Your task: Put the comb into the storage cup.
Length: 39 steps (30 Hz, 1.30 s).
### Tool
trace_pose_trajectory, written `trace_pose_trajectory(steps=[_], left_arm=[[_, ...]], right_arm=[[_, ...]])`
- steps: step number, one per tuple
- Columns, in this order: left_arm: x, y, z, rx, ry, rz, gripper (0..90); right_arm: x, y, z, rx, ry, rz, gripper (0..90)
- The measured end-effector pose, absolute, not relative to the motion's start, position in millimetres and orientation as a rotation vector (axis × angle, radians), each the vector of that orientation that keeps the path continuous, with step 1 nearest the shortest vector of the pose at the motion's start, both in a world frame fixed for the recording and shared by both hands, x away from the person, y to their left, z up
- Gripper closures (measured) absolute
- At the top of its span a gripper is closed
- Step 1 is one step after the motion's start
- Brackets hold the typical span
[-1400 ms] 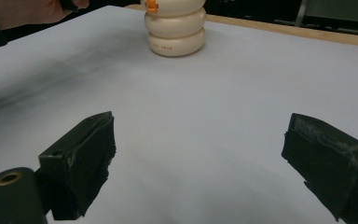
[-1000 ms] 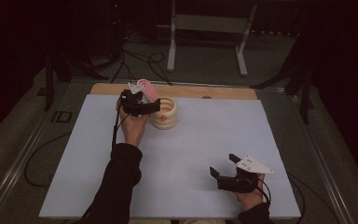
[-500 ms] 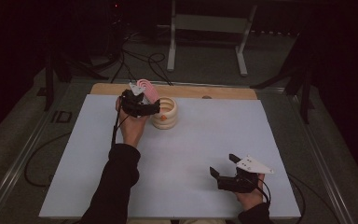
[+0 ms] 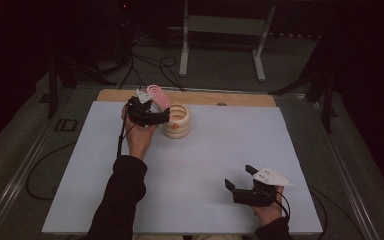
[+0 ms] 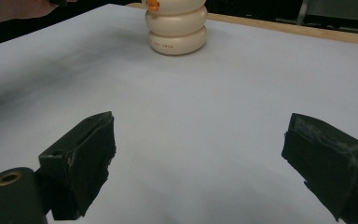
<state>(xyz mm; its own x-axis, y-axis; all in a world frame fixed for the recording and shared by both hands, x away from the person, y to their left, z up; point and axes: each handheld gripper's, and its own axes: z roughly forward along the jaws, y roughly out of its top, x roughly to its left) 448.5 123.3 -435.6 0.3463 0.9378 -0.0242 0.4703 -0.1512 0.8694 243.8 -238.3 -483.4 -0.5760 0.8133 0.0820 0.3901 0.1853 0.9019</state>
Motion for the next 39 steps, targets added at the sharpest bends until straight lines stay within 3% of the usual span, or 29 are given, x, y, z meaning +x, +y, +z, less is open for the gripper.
trace_pose_trajectory(steps=[39], left_arm=[[387, 171, -442, 1.762, 1.139, 0.568, 0.1]], right_arm=[[243, -233, -484, 1.115, 2.061, 1.357, 8.9]])
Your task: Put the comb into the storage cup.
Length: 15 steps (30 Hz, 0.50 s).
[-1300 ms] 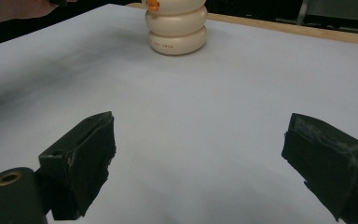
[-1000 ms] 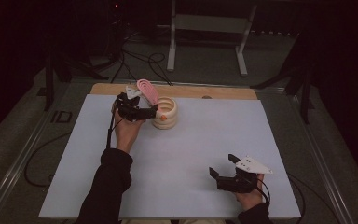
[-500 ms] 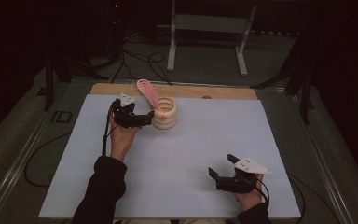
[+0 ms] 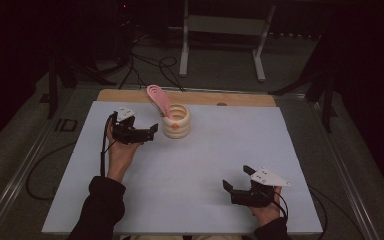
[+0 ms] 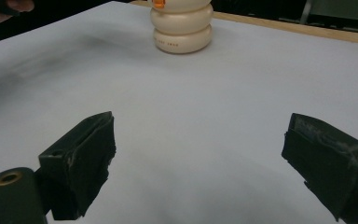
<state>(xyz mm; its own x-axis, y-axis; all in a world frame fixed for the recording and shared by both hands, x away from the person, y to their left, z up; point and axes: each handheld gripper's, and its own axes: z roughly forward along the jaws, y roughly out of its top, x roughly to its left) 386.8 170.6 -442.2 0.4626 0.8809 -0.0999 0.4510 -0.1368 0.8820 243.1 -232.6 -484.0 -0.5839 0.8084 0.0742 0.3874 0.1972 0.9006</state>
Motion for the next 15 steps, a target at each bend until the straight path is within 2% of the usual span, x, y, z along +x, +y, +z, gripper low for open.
trace_pose_trajectory(steps=[15], left_arm=[[354, 193, -448, 1.734, 1.114, 0.570, 0.1]], right_arm=[[244, -234, -484, 1.119, 2.060, 1.355, 8.9]])
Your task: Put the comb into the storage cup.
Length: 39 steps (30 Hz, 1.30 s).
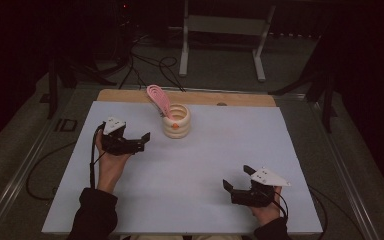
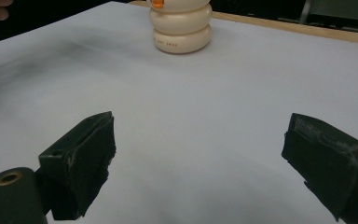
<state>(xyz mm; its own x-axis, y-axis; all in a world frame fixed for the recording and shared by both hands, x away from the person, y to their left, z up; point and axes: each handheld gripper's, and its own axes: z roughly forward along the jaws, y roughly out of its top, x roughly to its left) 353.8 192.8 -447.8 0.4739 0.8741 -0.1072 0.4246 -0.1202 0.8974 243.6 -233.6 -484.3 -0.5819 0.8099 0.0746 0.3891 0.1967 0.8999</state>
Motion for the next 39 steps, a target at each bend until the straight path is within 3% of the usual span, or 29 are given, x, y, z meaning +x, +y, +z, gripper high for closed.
trace_pose_trajectory(steps=[19, 39], left_arm=[[293, 219, -471, 1.739, 1.096, 0.568, 0.1], [261, 233, -485, 1.734, 1.085, 0.594, 0.1]], right_arm=[[244, -234, -484, 1.121, 2.055, 1.355, 8.9], [246, -242, -480, 1.122, 2.014, 1.378, 8.9]])
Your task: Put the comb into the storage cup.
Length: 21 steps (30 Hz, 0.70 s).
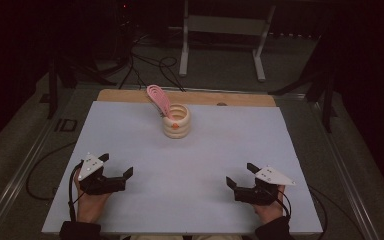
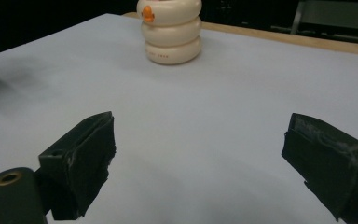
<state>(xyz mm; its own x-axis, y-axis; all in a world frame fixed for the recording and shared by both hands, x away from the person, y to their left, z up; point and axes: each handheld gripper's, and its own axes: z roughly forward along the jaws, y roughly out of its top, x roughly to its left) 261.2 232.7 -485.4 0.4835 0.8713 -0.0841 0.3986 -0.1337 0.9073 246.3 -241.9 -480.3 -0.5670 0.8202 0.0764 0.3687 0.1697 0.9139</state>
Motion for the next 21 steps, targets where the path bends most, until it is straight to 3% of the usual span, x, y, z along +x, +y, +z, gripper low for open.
trace_pose_trajectory(steps=[21], left_arm=[[242, 241, -482, 1.676, 1.015, 0.651, 0.1]], right_arm=[[245, -260, -479, 1.115, 1.899, 1.416, 8.9]])
